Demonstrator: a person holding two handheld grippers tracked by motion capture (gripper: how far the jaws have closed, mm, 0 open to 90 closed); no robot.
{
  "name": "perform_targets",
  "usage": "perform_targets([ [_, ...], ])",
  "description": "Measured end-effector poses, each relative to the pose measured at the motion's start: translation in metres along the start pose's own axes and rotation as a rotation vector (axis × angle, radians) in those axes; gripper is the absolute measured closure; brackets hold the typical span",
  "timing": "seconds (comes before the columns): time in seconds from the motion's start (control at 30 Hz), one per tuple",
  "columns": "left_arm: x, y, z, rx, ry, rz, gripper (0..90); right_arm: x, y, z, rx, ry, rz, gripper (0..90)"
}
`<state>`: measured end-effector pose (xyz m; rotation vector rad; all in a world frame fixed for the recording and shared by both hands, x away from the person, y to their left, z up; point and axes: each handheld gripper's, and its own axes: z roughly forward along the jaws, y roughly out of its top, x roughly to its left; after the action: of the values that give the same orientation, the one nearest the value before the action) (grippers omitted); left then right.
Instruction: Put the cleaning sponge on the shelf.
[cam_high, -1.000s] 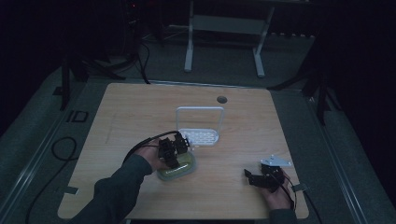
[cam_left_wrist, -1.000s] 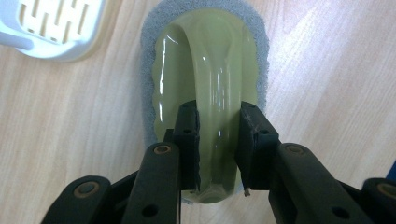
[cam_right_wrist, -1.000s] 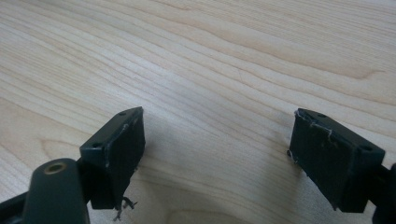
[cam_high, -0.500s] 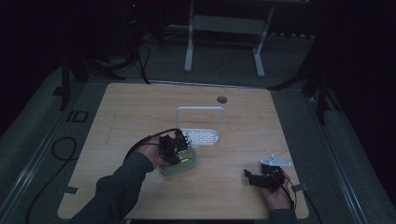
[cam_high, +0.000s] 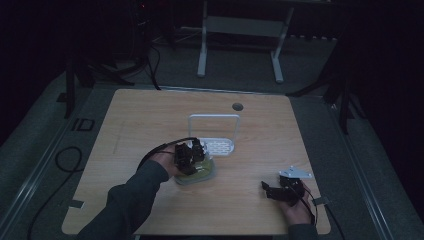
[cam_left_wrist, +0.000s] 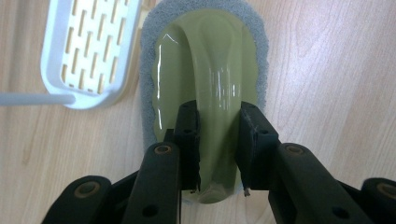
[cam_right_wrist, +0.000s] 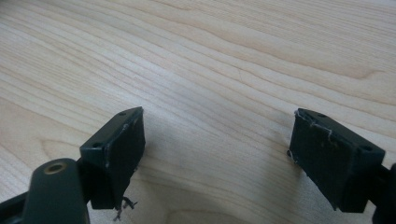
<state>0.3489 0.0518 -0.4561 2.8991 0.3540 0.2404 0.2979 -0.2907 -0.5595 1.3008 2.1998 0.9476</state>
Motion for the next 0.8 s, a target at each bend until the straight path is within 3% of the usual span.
perform_targets([
  [0.8,0.01,0.013,-0.003,-0.041,0.036,0.084,71.9,0.0,0.0,0.0,0.0,0.0,0.0,17.7],
])
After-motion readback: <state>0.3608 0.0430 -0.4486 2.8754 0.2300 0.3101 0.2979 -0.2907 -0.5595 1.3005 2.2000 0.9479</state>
